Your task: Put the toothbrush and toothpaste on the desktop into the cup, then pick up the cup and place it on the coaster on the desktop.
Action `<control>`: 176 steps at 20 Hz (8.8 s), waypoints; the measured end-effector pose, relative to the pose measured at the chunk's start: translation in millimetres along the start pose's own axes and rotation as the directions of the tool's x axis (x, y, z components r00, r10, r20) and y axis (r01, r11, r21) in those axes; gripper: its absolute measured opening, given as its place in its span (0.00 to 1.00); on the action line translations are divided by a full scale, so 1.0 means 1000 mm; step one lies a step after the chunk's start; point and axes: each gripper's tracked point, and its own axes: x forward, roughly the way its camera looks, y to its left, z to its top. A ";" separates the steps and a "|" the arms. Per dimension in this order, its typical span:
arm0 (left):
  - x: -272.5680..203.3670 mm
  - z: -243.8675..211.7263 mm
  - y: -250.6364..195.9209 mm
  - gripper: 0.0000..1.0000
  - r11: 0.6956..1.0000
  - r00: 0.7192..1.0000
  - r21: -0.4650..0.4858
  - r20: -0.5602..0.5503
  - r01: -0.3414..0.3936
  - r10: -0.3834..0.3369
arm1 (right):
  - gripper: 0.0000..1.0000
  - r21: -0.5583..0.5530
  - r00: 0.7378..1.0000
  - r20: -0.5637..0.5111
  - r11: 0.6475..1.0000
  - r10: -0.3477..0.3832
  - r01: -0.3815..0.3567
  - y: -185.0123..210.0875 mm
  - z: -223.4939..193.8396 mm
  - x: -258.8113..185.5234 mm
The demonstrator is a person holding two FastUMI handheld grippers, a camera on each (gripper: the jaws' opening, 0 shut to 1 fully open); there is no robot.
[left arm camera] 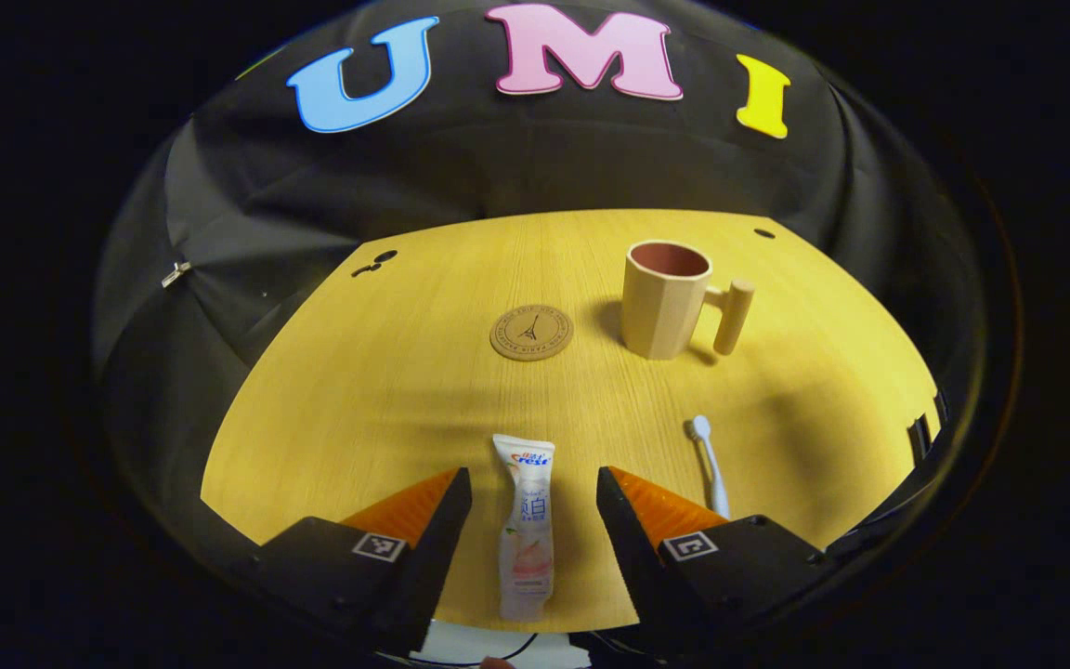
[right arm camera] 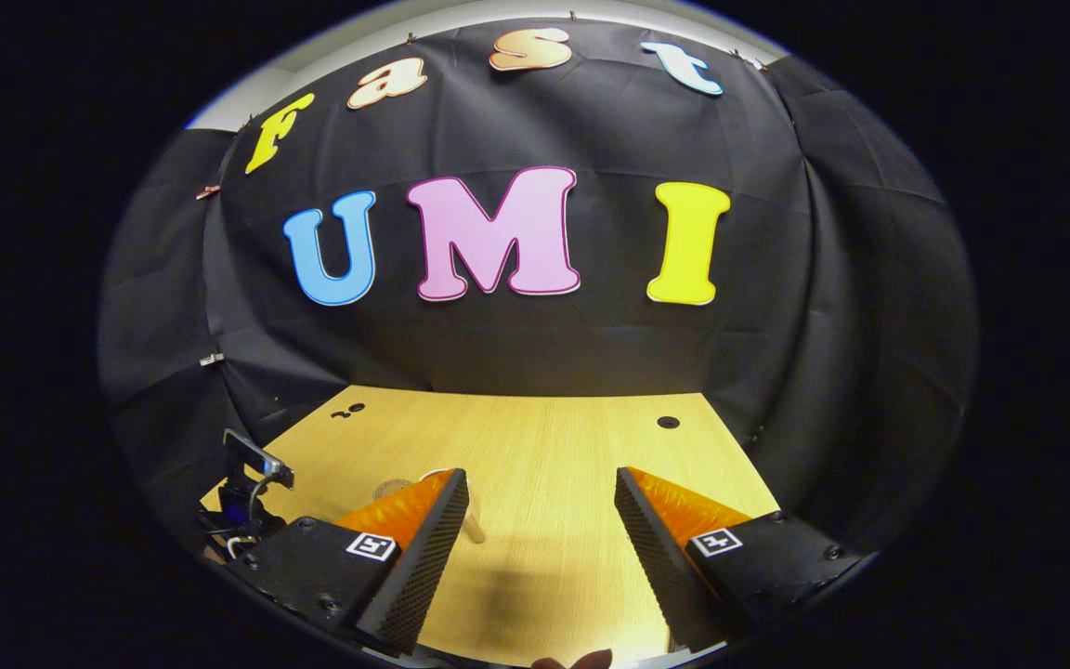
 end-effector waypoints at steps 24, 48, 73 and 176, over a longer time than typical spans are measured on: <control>0.043 -0.033 0.003 0.38 0.990 0.984 -0.111 -0.147 0.082 -0.098 | 0.98 0.077 0.995 -0.087 0.996 0.047 -0.041 -0.013 -0.023 0.038; -0.049 0.035 0.046 0.17 0.883 0.895 -0.145 0.081 0.446 -0.439 | 0.98 0.055 0.954 -0.299 0.997 -0.035 0.054 0.113 -0.105 -0.003; -0.109 0.002 0.125 0.16 0.900 0.923 -0.206 0.134 0.383 -0.362 | 0.71 -0.079 0.688 -0.721 0.996 -0.087 0.044 0.170 -0.289 0.071; -0.017 0.193 -0.067 0.72 0.882 0.810 -0.106 0.457 0.460 -0.367 | 0.06 0.474 0.835 0.106 0.711 0.540 -0.520 0.060 -0.061 0.079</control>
